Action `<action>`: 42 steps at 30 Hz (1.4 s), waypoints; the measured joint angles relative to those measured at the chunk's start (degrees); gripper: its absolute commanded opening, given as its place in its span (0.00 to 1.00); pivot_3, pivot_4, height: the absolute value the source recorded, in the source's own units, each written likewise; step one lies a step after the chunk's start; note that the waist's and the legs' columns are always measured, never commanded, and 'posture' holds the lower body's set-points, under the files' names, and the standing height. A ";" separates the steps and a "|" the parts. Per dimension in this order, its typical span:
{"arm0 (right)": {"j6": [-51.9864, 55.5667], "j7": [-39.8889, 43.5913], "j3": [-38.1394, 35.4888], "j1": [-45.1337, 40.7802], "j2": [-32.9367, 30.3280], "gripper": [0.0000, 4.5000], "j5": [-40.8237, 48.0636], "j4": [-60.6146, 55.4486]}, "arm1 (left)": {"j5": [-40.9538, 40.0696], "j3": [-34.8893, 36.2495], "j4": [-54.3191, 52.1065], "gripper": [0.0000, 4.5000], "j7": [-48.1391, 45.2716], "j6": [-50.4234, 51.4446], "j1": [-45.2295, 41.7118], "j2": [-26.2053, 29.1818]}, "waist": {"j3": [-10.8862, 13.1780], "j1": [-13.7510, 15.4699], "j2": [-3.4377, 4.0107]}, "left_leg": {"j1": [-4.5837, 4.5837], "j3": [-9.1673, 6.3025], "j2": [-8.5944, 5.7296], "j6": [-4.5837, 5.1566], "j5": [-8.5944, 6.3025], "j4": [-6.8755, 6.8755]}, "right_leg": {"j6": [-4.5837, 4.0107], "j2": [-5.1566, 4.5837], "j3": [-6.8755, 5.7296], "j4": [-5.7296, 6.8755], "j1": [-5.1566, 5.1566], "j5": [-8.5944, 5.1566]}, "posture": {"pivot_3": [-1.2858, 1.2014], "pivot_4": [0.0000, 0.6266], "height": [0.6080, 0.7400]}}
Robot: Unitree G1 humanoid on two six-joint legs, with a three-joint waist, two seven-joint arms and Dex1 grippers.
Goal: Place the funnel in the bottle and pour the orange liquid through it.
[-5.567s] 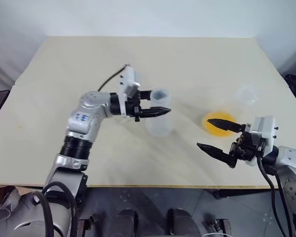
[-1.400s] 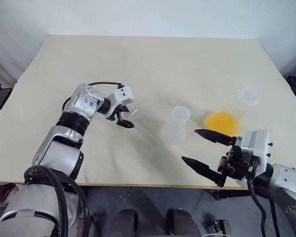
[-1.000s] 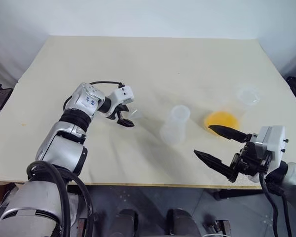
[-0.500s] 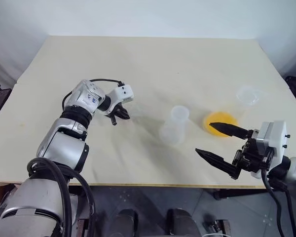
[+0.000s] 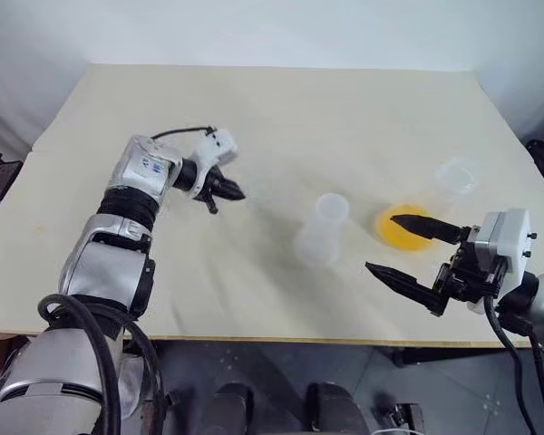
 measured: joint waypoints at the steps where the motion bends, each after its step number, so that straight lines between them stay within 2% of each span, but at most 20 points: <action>1: -0.04 0.20 0.00 -0.25 -0.02 1.00 -0.16 0.12 | -2.07 2.36 -2.19 0.04 0.03 0.48 0.73 0.40 | 0.00 0.00 0.00 | 0.00 -0.02 0.00 0.00 0.00 0.02 | 0.00 0.00 0.00 0.01 0.00 0.00 | 0.52 0.24 1.00; 8: -0.24 2.33 0.37 -4.28 -0.60 1.00 -1.53 3.81 | -15.43 13.13 -16.00 0.04 -0.15 4.32 6.38 -0.23 | 0.00 0.04 0.00 | -0.01 -0.07 -0.01 0.00 0.00 0.09 | 0.00 -0.03 0.00 0.10 0.00 0.00 | 0.52 0.24 1.00; 17: -0.30 4.37 1.36 -6.83 -0.77 1.00 -2.74 6.01 | -26.45 14.59 -30.25 0.04 -5.95 3.46 13.42 -5.35 | 0.00 0.03 0.00 | -0.06 -0.12 -0.02 0.00 -0.01 0.13 | 0.00 -0.03 -0.02 0.10 0.00 0.00 | 0.52 0.24 1.00; 27: -0.50 4.37 1.33 -5.03 -0.57 1.00 -2.88 6.05 | -28.10 7.92 -32.85 0.04 -6.97 -0.31 15.24 -13.44 | 0.00 0.12 0.00 | -0.15 -0.13 -0.04 0.02 -0.01 0.18 | 0.00 -0.02 -0.05 0.03 0.00 0.00 | 0.52 0.24 1.00; 34: -1.18 3.25 0.36 -1.62 0.25 1.00 -3.34 3.84 | -26.08 3.88 -27.97 0.04 -7.26 -5.59 14.93 -17.31 | -0.01 0.15 0.02 | -0.19 -0.10 -0.07 0.02 -0.01 0.18 | 0.00 0.01 -0.06 -0.06 0.00 0.00 | 0.52 0.24 1.00; 42: -1.29 1.53 -1.09 1.68 1.06 1.00 -3.26 1.19 | -23.74 1.32 -24.93 0.04 -7.73 -8.38 14.94 -18.31 | -0.01 0.16 0.02 | -0.24 -0.11 -0.08 0.02 -0.01 0.21 | 0.00 0.01 -0.08 -0.13 0.00 0.00 | 0.52 0.24 1.00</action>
